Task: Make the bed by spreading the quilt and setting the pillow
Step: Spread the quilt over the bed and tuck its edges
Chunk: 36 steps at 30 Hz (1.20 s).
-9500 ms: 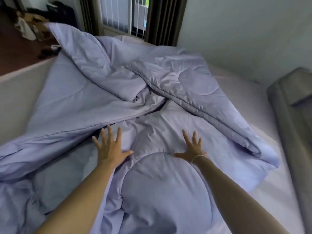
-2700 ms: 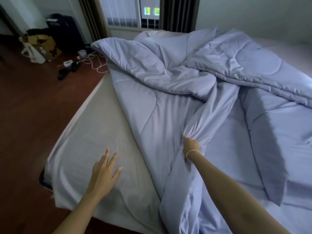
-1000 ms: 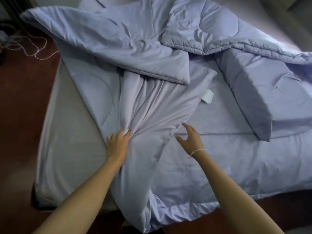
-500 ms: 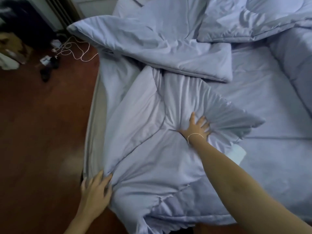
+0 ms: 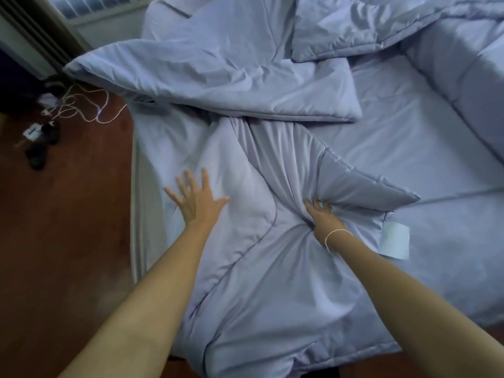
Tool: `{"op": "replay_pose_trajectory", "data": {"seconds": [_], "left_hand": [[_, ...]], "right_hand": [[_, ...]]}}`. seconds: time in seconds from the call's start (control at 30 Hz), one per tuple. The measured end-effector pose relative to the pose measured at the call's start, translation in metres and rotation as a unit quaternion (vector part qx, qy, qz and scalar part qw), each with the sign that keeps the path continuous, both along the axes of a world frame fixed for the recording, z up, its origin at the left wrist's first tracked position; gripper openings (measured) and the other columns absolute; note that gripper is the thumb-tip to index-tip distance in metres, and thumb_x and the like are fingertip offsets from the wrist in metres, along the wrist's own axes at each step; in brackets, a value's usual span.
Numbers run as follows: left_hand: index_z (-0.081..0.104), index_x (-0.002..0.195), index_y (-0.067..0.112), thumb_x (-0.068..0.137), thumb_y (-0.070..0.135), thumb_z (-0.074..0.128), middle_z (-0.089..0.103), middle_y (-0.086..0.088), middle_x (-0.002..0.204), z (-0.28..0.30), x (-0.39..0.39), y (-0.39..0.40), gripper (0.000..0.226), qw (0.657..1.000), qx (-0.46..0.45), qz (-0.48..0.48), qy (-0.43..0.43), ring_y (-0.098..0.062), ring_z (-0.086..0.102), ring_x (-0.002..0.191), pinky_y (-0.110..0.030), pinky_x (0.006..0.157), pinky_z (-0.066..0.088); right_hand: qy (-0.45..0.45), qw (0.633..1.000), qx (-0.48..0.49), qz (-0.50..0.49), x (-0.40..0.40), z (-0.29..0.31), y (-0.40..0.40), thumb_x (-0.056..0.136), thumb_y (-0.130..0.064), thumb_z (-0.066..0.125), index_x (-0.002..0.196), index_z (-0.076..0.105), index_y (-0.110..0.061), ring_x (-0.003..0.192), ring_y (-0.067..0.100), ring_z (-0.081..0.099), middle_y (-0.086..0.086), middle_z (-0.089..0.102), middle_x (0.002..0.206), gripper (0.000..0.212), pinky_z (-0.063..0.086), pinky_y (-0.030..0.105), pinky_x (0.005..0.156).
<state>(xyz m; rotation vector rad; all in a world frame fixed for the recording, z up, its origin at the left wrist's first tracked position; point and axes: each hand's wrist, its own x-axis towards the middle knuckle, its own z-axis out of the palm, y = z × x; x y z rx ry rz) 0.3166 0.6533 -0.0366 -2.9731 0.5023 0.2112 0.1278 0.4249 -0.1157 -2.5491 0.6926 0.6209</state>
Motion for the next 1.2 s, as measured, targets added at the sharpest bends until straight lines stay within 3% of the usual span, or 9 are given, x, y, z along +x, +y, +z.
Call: {"op": "replay_pose_trajectory", "data": {"seconds": [0.07, 0.17, 0.3, 0.47, 0.63, 0.7, 0.83, 1.03, 1.2], "left_hand": [[0.009, 0.15, 0.022, 0.082, 0.066, 0.049, 0.047, -0.021, 0.138, -0.008, 0.008, 0.006, 0.091, 0.997, 0.04, 0.055, 0.023, -0.042, 0.033, 0.133, -0.07, 0.105, -0.008], [0.03, 0.144, 0.024, 0.094, 0.041, 0.048, 0.068, -0.009, 0.101, -0.019, 0.011, 0.033, 0.056, 0.998, 0.049, -0.025, 0.021, -0.032, 0.058, 0.106, -0.071, 0.108, -0.001], [0.042, 0.139, 0.028, 0.091, 0.024, 0.056, 0.068, -0.005, 0.083, -0.015, 0.014, 0.099, 0.05, 0.994, 0.022, -0.106, -0.013, -0.029, 0.061, 0.092, -0.07, 0.107, -0.002], [0.048, 0.138, 0.023, 0.059, 0.005, 0.075, 0.06, -0.002, 0.061, -0.007, 0.019, 0.232, 0.084, 0.986, -0.009, -0.151, -0.072, -0.027, 0.061, 0.066, -0.068, 0.107, 0.006], [0.046, 0.139, 0.021, 0.054, 0.0, 0.079, 0.056, -0.003, 0.055, -0.011, 0.028, 0.358, 0.093, 0.988, -0.001, -0.152, -0.023, -0.029, 0.057, 0.061, -0.072, 0.101, 0.019], [0.049, 0.137, 0.019, 0.054, 0.008, 0.083, 0.06, -0.005, 0.063, -0.014, 0.03, 0.372, 0.09, 0.989, -0.007, -0.148, 0.011, -0.03, 0.059, 0.067, -0.074, 0.099, 0.02], [0.039, 0.143, 0.014, 0.065, 0.024, 0.075, 0.053, -0.018, 0.124, -0.005, 0.042, 0.349, 0.086, 0.979, -0.074, -0.189, 0.021, -0.038, 0.051, 0.113, -0.07, 0.105, 0.011], [0.039, 0.142, 0.014, 0.077, 0.03, 0.072, 0.045, -0.02, 0.14, 0.029, 0.065, 0.255, 0.074, 0.904, -0.136, -0.406, -0.016, -0.038, 0.044, 0.129, -0.064, 0.103, 0.033], [0.024, 0.149, 0.018, 0.089, 0.047, 0.056, 0.022, -0.014, 0.156, 0.041, 0.086, 0.191, 0.074, 0.843, -0.121, -0.524, 0.005, -0.036, 0.015, 0.144, -0.058, 0.113, 0.016]], "right_hand": [[-0.003, 1.0, -0.007, -0.003, -0.003, 0.0, 0.004, 0.09, 0.002, 0.041, 0.15, 0.003, -0.027, 0.144, 0.038, 0.009, 0.005, 0.002, 0.159, 0.077, 0.021, 0.047, 0.116], [-0.01, 0.999, -0.029, -0.04, 0.0, 0.0, 0.019, 0.089, 0.001, 0.043, 0.15, 0.011, -0.026, 0.14, 0.039, 0.02, 0.008, 0.014, 0.157, 0.073, 0.026, 0.047, 0.114], [-0.025, 0.987, -0.02, -0.16, 0.004, 0.01, 0.067, 0.088, -0.003, 0.046, 0.146, 0.026, -0.032, 0.132, 0.036, 0.034, 0.011, 0.032, 0.149, 0.068, 0.035, 0.047, 0.108], [-0.039, 0.97, 0.029, -0.237, 0.034, 0.034, 0.189, 0.088, -0.001, 0.038, 0.142, 0.04, -0.034, 0.127, 0.035, 0.047, 0.007, 0.049, 0.142, 0.063, 0.04, 0.038, 0.104], [-0.024, 0.966, 0.125, -0.227, 0.076, 0.028, 0.316, 0.068, -0.034, 0.034, 0.136, 0.04, -0.047, 0.132, 0.025, 0.045, -0.007, 0.05, 0.142, 0.069, 0.037, 0.049, 0.107], [-0.021, 0.975, 0.137, -0.171, 0.089, 0.037, 0.356, 0.071, -0.036, 0.04, 0.135, 0.041, -0.044, 0.131, 0.022, 0.046, -0.01, 0.051, 0.139, 0.065, 0.039, 0.048, 0.106], [-0.137, 0.971, -0.019, -0.196, 0.075, 0.078, 0.395, 0.08, -0.015, 0.056, 0.128, 0.052, -0.031, 0.123, 0.029, 0.049, -0.001, 0.052, 0.136, 0.05, 0.029, 0.051, 0.109], [-0.05, 0.921, -0.035, -0.384, 0.027, 0.086, 0.366, 0.073, -0.064, 0.063, 0.145, 0.015, -0.044, 0.147, 0.031, -0.002, 0.001, -0.002, 0.16, 0.09, 0.006, 0.071, 0.106], [-0.058, 0.846, 0.021, -0.529, 0.028, 0.081, 0.343, 0.059, -0.08, 0.061, 0.145, -0.002, -0.049, 0.144, 0.037, -0.013, 0.001, -0.021, 0.158, 0.111, 0.011, 0.076, 0.103]]}}
